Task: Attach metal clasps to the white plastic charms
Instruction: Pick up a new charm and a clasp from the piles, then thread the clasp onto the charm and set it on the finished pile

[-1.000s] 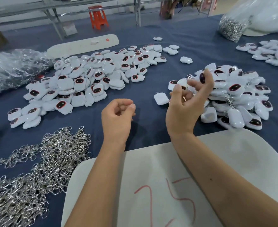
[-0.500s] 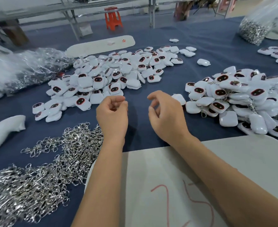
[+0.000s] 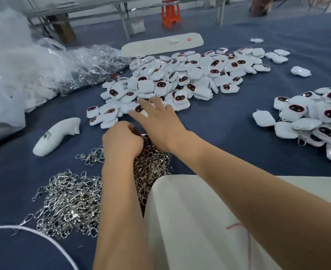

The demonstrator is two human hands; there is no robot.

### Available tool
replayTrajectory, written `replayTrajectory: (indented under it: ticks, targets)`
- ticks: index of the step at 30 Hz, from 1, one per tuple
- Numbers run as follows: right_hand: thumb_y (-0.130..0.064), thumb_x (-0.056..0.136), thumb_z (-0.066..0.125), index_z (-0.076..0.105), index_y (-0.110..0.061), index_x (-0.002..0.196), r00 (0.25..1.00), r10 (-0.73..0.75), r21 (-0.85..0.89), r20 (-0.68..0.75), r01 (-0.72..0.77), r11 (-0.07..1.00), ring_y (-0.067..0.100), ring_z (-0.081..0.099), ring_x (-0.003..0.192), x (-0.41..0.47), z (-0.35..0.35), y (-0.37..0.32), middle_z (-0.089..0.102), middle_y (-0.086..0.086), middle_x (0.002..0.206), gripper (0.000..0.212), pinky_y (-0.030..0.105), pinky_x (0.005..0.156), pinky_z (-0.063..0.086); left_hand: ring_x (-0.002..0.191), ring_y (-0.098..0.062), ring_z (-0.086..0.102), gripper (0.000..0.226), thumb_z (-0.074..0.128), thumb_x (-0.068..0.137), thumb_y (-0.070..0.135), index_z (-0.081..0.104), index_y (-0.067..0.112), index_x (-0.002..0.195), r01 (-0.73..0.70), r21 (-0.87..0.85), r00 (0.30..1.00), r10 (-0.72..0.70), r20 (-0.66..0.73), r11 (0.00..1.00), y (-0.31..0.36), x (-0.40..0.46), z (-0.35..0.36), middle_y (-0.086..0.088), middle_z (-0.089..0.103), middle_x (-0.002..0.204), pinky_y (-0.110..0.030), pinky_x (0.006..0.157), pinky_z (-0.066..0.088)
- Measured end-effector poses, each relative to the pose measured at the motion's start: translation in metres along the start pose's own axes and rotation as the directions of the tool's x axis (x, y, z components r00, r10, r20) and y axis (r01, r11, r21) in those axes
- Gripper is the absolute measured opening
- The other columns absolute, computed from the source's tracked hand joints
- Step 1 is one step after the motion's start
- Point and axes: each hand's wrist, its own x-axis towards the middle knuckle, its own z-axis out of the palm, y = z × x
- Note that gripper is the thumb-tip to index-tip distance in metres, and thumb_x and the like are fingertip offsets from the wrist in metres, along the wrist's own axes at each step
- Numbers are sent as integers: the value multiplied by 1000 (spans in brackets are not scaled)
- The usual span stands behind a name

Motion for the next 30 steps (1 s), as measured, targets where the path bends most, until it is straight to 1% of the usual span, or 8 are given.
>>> replayTrajectory:
  ticks: [3,7,13,16,22,25,27,30]
  targets:
    - [-14,102,53,47,-25,151,998,-36,-50,58,39,998,37,22,151,15,0,-4,28,10,165,51,55,117,26,97,-28,67,17,81,80,20,74,29,93,50,16,996,-51,79,999,-6,4,-9,-3,74,97,-33,79,52]
    - [-11,101,56,62,-17,130,997,-80,-77,15,81,994,36,42,134,17,1,-13,46,11,143,30,47,105,40,91,-28,67,24,78,80,11,69,32,70,91,-79,995,-87,51,993,-11,3,-10,-6,74,93,-31,72,49]
    - [-13,92,65,52,-11,135,999,25,105,22,-27,994,39,46,121,4,-3,-5,32,20,145,46,45,93,49,77,-12,66,21,88,76,19,73,28,65,87,-291,996,-79,39,953,-17,1,-10,3,75,81,-24,62,42]
    - [-8,86,72,51,-10,129,990,128,313,67,-143,939,34,56,98,-1,-8,2,31,17,139,47,42,83,52,82,-11,67,16,86,78,18,76,26,68,51,-384,998,-56,-3,922,-18,0,-8,5,75,81,-24,66,44]
    - [-10,89,60,56,-12,108,967,228,478,116,-255,840,31,55,93,-18,-7,21,48,8,117,20,37,76,43,63,3,65,16,87,78,27,76,30,66,-70,-474,994,24,-102,878,-6,-1,-10,15,71,64,-23,62,46]
    - [-11,89,54,59,-18,92,924,378,627,58,-328,707,30,61,87,-32,-9,30,57,7,106,9,38,71,49,60,-9,69,15,84,83,16,77,23,72,-71,-635,997,61,-37,769,10,-3,-3,4,73,63,-25,63,52]
    - [-3,89,49,62,-15,89,885,458,808,90,-334,486,31,71,74,-46,-13,37,61,5,91,18,44,57,58,58,-9,69,15,78,87,10,74,19,77,-36,-713,993,108,56,701,25,-7,8,2,72,61,-21,55,48]
    - [3,93,42,69,-16,100,846,506,926,166,-310,216,24,66,60,-73,-17,53,62,8,84,34,26,37,43,54,-10,67,13,71,92,2,71,10,82,14,-784,966,193,170,621,52,-17,29,-7,71,68,-19,50,46]
